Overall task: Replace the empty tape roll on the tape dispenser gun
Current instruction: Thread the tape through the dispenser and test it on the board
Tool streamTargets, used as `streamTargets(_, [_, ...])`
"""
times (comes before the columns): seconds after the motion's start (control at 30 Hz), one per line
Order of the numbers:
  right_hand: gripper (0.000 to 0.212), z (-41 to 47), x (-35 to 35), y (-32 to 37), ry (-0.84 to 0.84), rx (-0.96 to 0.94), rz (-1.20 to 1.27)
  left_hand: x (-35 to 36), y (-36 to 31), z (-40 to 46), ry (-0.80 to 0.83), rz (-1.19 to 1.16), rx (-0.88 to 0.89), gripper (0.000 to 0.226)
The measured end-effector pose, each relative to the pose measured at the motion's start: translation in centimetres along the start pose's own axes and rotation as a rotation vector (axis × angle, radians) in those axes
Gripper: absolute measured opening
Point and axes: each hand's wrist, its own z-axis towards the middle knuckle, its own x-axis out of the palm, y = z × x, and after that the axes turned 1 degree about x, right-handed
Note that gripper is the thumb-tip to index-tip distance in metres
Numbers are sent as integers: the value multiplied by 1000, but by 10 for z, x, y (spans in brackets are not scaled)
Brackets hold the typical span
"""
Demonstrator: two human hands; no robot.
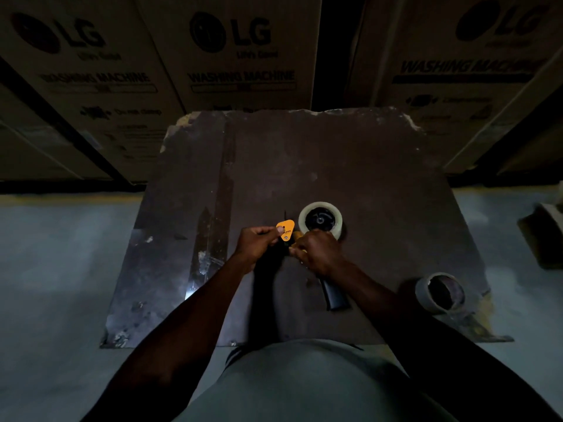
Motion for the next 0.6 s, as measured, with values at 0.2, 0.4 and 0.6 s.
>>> streamTargets(0.2, [24,-24,8,9,-300,153,62,0,6,1,-5,-21,33,28])
streamTargets(0.4, [43,-64,0,-21,-30,571,529,5,8,-2,-46,-53,46,25])
streamTargets(0.6, [19,-61,7,-28,547,823,1406,11,9,-5,-98,-228,-9,30])
